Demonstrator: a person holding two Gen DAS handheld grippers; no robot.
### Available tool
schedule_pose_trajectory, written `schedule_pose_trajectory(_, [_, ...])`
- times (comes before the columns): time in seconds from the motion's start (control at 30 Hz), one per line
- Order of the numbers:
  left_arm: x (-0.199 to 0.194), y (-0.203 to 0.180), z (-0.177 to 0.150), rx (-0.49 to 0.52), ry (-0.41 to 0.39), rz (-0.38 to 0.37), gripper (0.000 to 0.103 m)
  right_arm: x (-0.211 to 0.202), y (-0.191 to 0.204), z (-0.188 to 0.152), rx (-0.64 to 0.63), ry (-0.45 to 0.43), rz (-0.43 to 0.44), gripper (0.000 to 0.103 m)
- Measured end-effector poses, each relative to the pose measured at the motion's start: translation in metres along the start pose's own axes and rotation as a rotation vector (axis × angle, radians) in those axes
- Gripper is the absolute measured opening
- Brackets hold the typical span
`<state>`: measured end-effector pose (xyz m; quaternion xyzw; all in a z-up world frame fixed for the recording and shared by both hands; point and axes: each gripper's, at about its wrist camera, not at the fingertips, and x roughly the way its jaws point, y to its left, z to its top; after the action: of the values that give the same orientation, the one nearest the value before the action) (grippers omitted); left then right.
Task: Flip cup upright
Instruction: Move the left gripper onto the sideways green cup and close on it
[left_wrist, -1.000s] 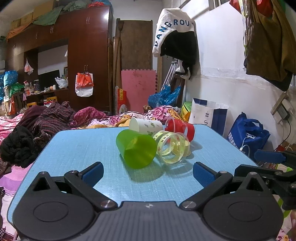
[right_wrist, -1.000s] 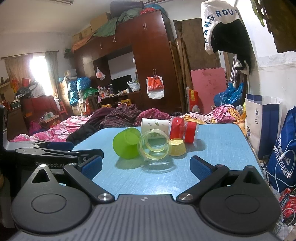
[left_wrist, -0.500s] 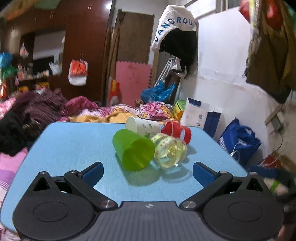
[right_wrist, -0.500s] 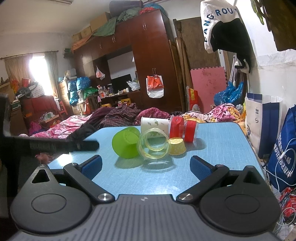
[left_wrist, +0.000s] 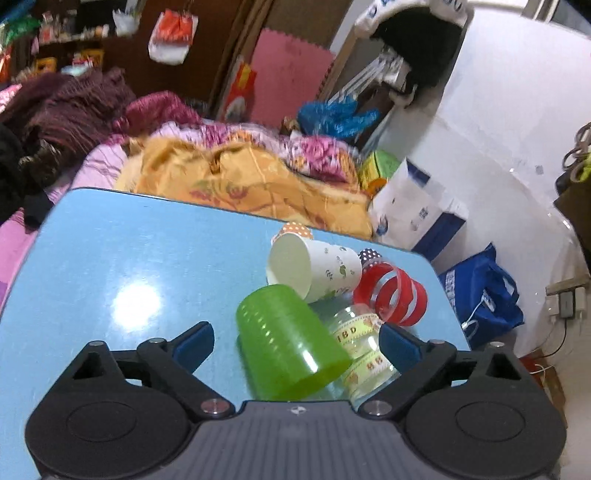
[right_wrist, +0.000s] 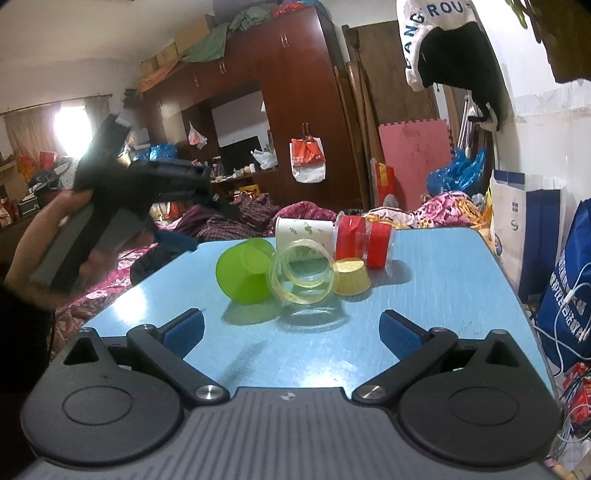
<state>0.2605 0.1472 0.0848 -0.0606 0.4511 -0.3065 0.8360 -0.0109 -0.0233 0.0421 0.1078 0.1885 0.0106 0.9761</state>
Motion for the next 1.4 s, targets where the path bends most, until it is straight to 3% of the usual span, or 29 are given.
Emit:
schedule_pose_trajectory(0.3, [0.038,0.013,0.016,-0.106,0.145,0.059,0.081,-0.003,-0.007,0.0,0.018,-0.006,0.002,0.102])
schedule_pose_trajectory(0.53, [0.054,0.0,0.018,-0.094,0.202,0.101,0.08,-0.005,-0.006,0.0,0.009,-0.007,0.006,0.102])
schedule_pose_trajectory(1.03, [0.034,-0.005,0.004,-0.064,0.176,0.089,0.079,-0.006,-0.006,0.001,0.003,-0.016,0.014,0.102])
schedule_pose_trajectory(1.4, [0.046,-0.014,0.001,-0.01,0.2,0.114,0.078,-0.006,-0.009,0.001,0.01,-0.019,0.014,0.102])
